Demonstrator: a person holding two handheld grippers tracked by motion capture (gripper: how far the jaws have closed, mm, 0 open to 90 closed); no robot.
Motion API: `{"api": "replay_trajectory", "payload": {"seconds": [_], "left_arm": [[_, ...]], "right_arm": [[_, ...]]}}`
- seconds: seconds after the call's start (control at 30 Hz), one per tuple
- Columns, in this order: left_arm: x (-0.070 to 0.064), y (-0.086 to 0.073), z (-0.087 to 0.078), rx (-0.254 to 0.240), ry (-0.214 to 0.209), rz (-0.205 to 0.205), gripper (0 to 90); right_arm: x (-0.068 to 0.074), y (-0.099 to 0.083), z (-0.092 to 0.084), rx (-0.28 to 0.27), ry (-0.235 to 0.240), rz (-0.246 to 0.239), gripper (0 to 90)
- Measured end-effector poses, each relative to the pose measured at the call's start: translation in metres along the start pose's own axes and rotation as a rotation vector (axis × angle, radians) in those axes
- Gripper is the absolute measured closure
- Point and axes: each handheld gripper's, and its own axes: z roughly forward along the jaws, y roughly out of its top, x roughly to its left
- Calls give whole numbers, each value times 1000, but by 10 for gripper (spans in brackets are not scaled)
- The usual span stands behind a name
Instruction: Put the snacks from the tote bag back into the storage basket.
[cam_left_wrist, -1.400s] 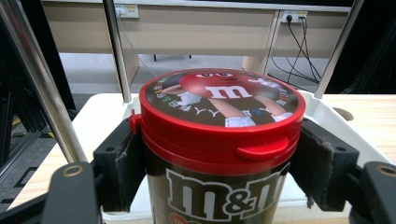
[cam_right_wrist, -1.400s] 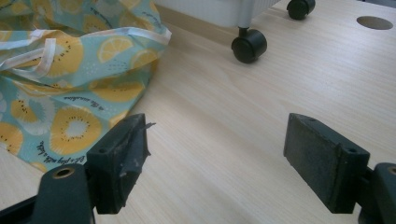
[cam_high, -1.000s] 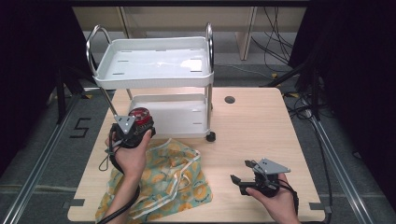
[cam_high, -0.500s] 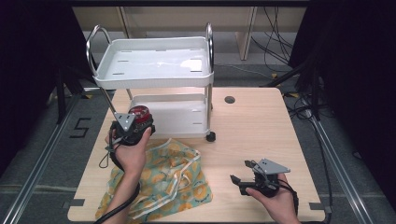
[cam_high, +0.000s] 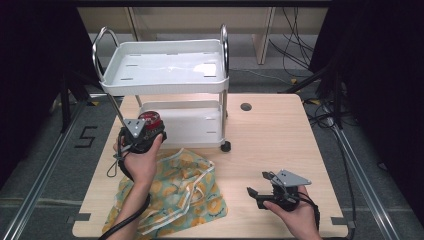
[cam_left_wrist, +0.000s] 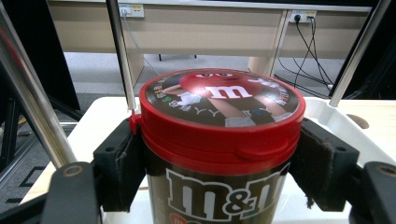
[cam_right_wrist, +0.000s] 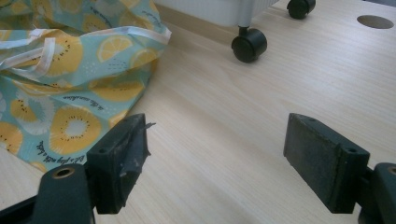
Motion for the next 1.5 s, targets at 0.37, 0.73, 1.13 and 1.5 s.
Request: {"api": "replay_trajectory", "payload": {"seconds": [0.37, 0.73, 1.13, 1.5], "left_arm": [[2, 0, 7, 6, 14, -2, 254], [6, -1, 13, 9, 19, -4, 254], [7, -4, 20, 16, 20, -28, 254], [8, -3, 23, 22, 23, -27, 254]], "right_arm": [[-1, 0, 0, 3, 3, 2, 227], [0, 0, 0, 6, 5, 5, 227], [0, 0, 0, 2, 1, 2, 227], [0, 0, 0, 1, 2, 0, 226]]}}
